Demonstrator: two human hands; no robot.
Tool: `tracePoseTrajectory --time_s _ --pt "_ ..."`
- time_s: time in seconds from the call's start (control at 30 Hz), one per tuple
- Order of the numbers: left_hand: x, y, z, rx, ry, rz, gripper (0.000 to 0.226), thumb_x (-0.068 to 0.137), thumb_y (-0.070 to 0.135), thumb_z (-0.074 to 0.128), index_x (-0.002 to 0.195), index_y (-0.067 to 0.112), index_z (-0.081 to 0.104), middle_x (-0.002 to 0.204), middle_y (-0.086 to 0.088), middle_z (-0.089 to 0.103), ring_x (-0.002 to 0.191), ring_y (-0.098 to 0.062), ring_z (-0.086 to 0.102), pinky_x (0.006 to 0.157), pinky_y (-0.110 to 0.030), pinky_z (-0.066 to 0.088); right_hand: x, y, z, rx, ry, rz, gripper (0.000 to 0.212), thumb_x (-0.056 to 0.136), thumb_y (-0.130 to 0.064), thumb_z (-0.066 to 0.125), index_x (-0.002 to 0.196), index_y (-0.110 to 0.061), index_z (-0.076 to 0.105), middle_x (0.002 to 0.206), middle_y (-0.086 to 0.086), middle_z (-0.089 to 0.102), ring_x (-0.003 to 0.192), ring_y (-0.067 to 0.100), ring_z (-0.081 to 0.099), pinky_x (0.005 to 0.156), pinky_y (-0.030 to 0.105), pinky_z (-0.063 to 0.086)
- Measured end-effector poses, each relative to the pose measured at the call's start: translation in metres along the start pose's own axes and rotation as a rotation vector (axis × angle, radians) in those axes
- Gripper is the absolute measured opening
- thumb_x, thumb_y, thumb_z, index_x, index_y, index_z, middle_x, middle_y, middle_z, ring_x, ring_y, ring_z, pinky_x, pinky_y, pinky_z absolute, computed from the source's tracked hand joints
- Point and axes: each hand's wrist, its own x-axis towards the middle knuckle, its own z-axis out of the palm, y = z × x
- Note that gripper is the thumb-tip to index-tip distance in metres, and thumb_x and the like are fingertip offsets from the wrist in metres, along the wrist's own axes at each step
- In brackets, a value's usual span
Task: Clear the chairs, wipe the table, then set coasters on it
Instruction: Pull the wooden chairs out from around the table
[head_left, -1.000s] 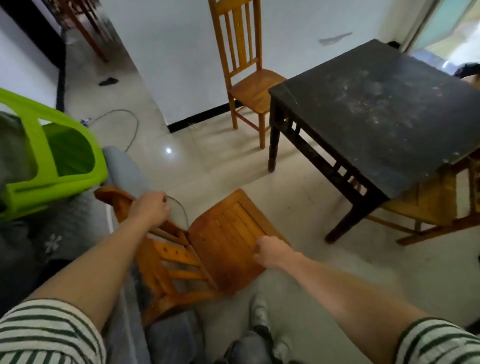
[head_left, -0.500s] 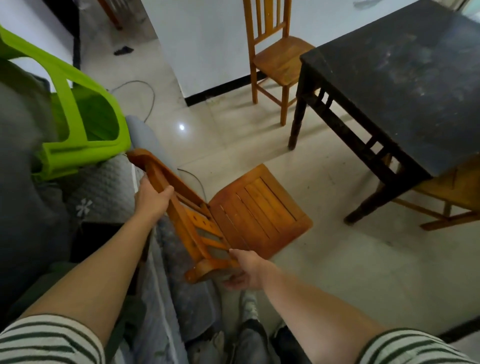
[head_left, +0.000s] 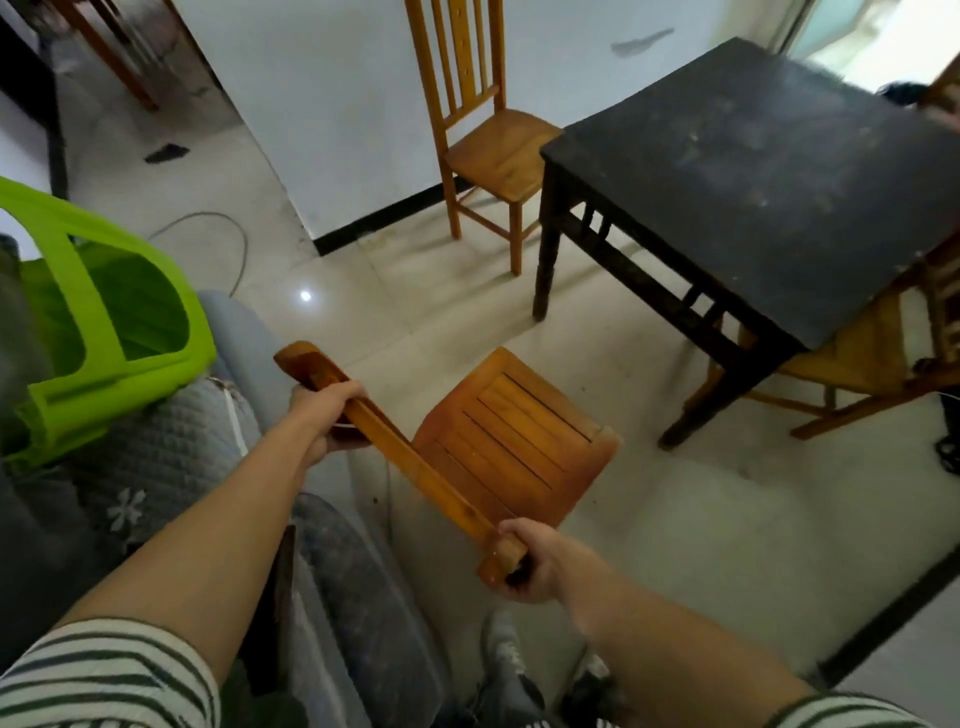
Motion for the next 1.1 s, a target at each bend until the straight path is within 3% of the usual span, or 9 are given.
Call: tracePoseTrajectory --time_s 0.1,0.23,0.43,0.57,0.73,0.83,0.93,1.1 --pt "-0.003 0.022 0.029 0.009 0.017 0.026 0.056 0.079 0.008 0.068 0.126 0.008 0.037 0.106 -0.020 0.064 0.087 -0.033 0.068 0.056 -0.045 0.057 -0.011 -0.025 -0.012 0.056 0.083 -0.051 0.052 0.078 -0.027 0.074 0.119 -0.004 0.052 0.103 0.019 0.063 0.084 0.033 0.064 0.060 0.039 0.056" --pt "-0.004 0.054 0.072 0.039 0.007 0.053 0.074 0.076 0.010 0.069 0.139 0.009 0.030 0.088 -0.015 0.059 0.076 -0.026 0.064 0.049 -0.042 0.057 -0.040 -0.059 -0.035 0.158 0.068 -0.070 0.044 0.078 -0.028 0.074 0.113 -0.003 0.060 0.099 0.017 0.066 0.071 0.032 0.066 0.053 0.038 0.057" --pt "-0.007 0.093 0.134 0.076 0.002 0.042 0.083 0.074 0.017 0.072 0.141 0.013 0.024 0.113 -0.017 0.063 0.088 -0.029 0.066 0.061 -0.044 0.057 -0.077 -0.104 -0.069 0.223 0.034 -0.149 0.044 0.068 -0.022 0.077 0.105 0.000 0.066 0.100 0.016 0.068 0.074 0.028 0.066 0.062 0.034 0.057" --pt "-0.008 0.120 0.177 0.035 0.012 0.055 0.080 0.074 0.017 0.075 0.139 0.010 0.029 0.114 -0.017 0.062 0.082 -0.030 0.066 0.050 -0.041 0.056 -0.094 -0.143 -0.094 0.255 0.026 -0.146 0.046 0.073 -0.026 0.078 0.104 0.005 0.064 0.097 0.020 0.067 0.077 0.029 0.067 0.068 0.034 0.059" --pt "-0.013 0.149 0.229 0.018 0.040 0.063 0.087 0.076 0.019 0.077 0.143 0.014 0.022 0.114 -0.020 0.059 0.093 -0.033 0.066 0.072 -0.052 0.059 -0.112 -0.187 -0.124 0.285 0.000 -0.139 0.052 0.074 -0.035 0.077 0.104 0.005 0.062 0.094 0.020 0.065 0.079 0.029 0.066 0.065 0.033 0.058" --pt "-0.021 0.167 0.264 0.031 0.053 0.077 0.089 0.076 0.022 0.078 0.143 0.015 0.020 0.117 -0.020 0.057 0.096 -0.036 0.064 0.076 -0.054 0.058 -0.123 -0.212 -0.149 0.311 0.016 -0.106 0.057 0.070 -0.036 0.079 0.106 0.005 0.061 0.103 0.017 0.064 0.085 0.027 0.066 0.069 0.034 0.058" --pt "-0.027 0.179 0.294 0.030 0.043 0.079 0.088 0.077 0.021 0.078 0.143 0.014 0.020 0.112 -0.020 0.058 0.092 -0.036 0.065 0.077 -0.056 0.058 -0.131 -0.231 -0.171 0.332 0.036 -0.084 0.064 0.064 -0.034 0.082 0.109 0.005 0.058 0.102 0.018 0.062 0.081 0.030 0.066 0.059 0.037 0.058" --pt "-0.030 0.180 0.332 -0.012 0.023 0.070 0.088 0.079 0.020 0.077 0.144 0.017 0.018 0.107 -0.020 0.060 0.089 -0.035 0.066 0.080 -0.055 0.057 -0.138 -0.251 -0.198 0.324 0.076 -0.103 0.055 0.067 -0.028 0.079 0.108 0.003 0.057 0.100 0.022 0.062 0.068 0.037 0.065 0.046 0.039 0.055"
